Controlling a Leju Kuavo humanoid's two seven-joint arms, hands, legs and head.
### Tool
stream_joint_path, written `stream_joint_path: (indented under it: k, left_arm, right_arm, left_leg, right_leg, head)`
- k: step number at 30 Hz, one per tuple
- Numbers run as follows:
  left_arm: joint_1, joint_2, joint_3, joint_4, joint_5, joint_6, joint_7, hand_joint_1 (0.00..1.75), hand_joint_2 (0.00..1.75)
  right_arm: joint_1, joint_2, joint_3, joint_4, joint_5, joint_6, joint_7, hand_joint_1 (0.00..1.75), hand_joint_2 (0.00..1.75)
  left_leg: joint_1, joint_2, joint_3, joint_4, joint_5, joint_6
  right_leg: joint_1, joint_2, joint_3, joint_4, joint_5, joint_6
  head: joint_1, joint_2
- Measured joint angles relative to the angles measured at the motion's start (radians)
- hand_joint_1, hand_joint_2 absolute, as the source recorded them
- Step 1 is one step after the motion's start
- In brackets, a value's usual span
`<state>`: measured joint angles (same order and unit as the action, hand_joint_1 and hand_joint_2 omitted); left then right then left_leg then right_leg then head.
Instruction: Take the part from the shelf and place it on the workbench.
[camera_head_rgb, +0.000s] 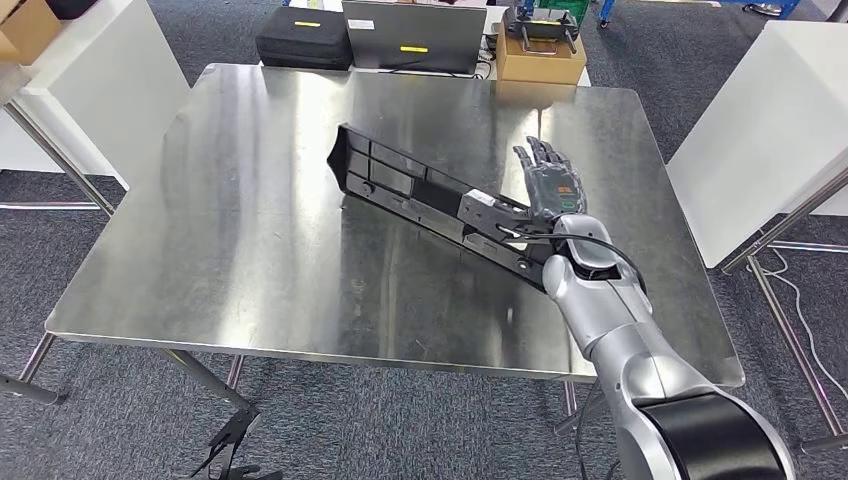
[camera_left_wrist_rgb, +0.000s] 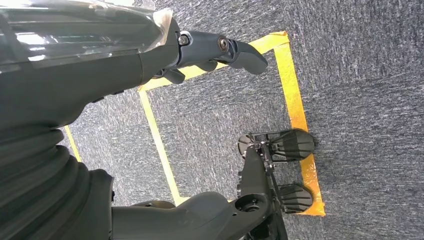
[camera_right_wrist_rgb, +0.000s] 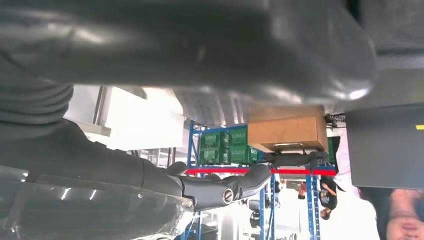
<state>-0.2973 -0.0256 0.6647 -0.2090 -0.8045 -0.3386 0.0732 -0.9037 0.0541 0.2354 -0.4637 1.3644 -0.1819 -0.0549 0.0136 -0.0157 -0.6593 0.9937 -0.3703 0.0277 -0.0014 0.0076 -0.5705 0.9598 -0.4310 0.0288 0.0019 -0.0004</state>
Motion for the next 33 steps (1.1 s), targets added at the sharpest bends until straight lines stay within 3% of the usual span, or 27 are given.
stream_joint_path:
  k: [3,10,16,20,23,30,33]
  left_arm:
    - [0.001,0.000,0.000,0.000,0.001,-0.001,0.000,0.00,1.75]
    - [0.005,-0.001,0.000,0.000,-0.003,0.007,-0.002,0.00,1.75]
    - [0.004,-0.003,0.000,0.000,-0.012,0.011,-0.001,0.00,1.75]
    - [0.004,-0.005,0.000,0.000,-0.012,0.018,0.003,0.00,0.00]
    - [0.004,-0.006,0.000,0.000,-0.014,0.043,0.015,0.00,0.00]
    - [0.009,0.002,0.004,0.000,0.005,0.064,0.021,0.00,0.00]
    - [0.022,0.011,0.015,0.000,0.023,0.064,0.010,0.00,0.00]
  right_arm:
    - [-0.002,0.001,0.000,-0.008,0.000,-0.027,-0.010,0.00,0.00]
    - [-0.002,-0.008,-0.002,-0.118,0.059,-0.270,0.045,0.00,0.00]
    - [0.002,-0.032,-0.005,-0.180,0.085,-0.318,0.058,0.00,0.00]
    - [0.016,-0.038,-0.005,-0.209,0.113,-0.381,0.053,0.00,0.00]
    - [0.066,-0.039,0.001,-0.307,0.133,-0.420,0.035,0.00,0.00]
    - [0.251,-0.061,0.054,-0.673,0.088,-0.372,0.009,0.00,0.00]
    - [0.364,-0.084,0.088,-0.845,0.062,-0.375,-0.007,0.00,0.00]
  left_leg:
    - [0.000,0.000,0.000,0.000,0.000,0.000]
    - [0.000,0.000,0.000,0.000,0.000,0.000]
    - [-0.001,0.000,0.000,0.000,0.000,0.000]
    - [0.000,0.000,0.000,0.000,0.000,0.000]
    - [0.000,0.000,0.000,0.000,0.000,0.000]
    - [0.001,-0.001,0.001,0.000,-0.002,-0.003]
    - [-0.002,-0.001,0.001,0.003,-0.010,0.001]
  right_leg:
    - [0.000,0.000,0.000,0.000,0.000,0.000]
    - [0.001,0.000,0.000,0.000,0.000,0.000]
    - [0.001,0.000,0.000,0.000,0.000,0.000]
    - [0.001,0.000,0.000,0.000,0.000,0.000]
    - [0.001,0.000,0.000,0.000,0.000,0.000]
    - [0.001,0.000,0.000,0.000,-0.004,-0.001]
    - [-0.004,0.000,0.003,-0.002,-0.006,0.004]
  head:
    - [0.000,0.000]
    - [0.000,0.000]
    - [0.000,0.000]
    - [0.000,0.000]
    - [0.000,0.000]
    - [0.000,0.000]
    - [0.000,0.000]
